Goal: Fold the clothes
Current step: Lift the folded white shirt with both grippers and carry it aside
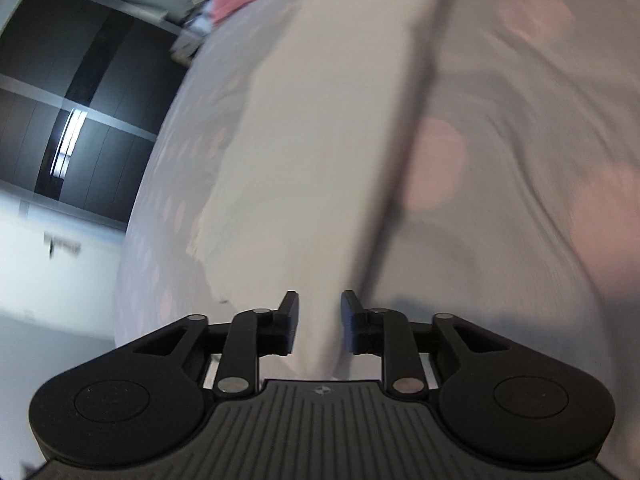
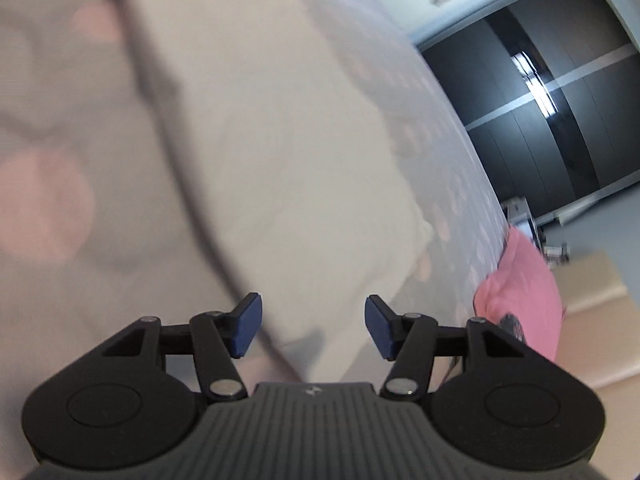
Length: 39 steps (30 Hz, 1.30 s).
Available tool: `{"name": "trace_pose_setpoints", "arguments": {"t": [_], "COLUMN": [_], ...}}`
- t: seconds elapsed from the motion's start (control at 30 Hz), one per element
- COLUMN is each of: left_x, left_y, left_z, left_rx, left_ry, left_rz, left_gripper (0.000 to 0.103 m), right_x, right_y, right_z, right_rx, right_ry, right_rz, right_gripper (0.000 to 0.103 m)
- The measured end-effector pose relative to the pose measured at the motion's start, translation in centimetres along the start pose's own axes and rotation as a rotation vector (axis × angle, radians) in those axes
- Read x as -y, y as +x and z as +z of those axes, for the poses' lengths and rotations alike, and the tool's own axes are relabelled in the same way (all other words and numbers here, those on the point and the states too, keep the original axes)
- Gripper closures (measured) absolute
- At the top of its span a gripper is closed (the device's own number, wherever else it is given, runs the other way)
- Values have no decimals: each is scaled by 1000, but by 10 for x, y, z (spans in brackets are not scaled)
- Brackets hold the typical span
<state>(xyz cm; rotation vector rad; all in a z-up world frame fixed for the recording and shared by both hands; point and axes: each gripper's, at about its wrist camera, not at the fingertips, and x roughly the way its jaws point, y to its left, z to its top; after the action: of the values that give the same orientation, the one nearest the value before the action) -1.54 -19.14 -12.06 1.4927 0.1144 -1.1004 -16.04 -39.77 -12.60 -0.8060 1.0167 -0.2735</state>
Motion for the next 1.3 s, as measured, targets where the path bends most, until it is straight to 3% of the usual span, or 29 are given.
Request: {"name": "trace_pose_setpoints", "arguments": {"t": [0.17,0.33,0.5,0.63,0.7,0.73,0.87,0.93,1.07,1.3], "left_x": [30,48,51,53,45,38,6,-7,-29,-68], "left_y": [24,48,61,65,64,61,50,42,20,-22], "left_z": [-5,-16,-17,-12,-8,-5,5,8,13,18], "left_rx": [-44,-79,-95,-87,-87,-91,-106,-103,-75,-37], "left_ry": [134,270,289,319,300,277,149,105,86,21], "left_rz": [66,189,218,247,228,210,141,119,106,104], "left_gripper": [76,76,76,76,77,78,88,97,100,102], "right_x": [-17,-23,-21,-24,-27,-26,-15,-10,4,41], "right_y": [14,25,35,42,44,44,38,34,21,-20], "right_z": [-11,-16,-16,-17,-17,-17,-13,-9,1,1], "right_rx": [-31,-43,-50,-58,-65,-66,-69,-63,-42,-45], "right_ry": [-131,-205,-205,-226,-251,-252,-203,-188,-145,-94], "right_rz": [-52,-107,-132,-160,-175,-185,-204,-229,-281,-275], "right_gripper": [43,43,45,61,75,86,93,95,98,100]}}
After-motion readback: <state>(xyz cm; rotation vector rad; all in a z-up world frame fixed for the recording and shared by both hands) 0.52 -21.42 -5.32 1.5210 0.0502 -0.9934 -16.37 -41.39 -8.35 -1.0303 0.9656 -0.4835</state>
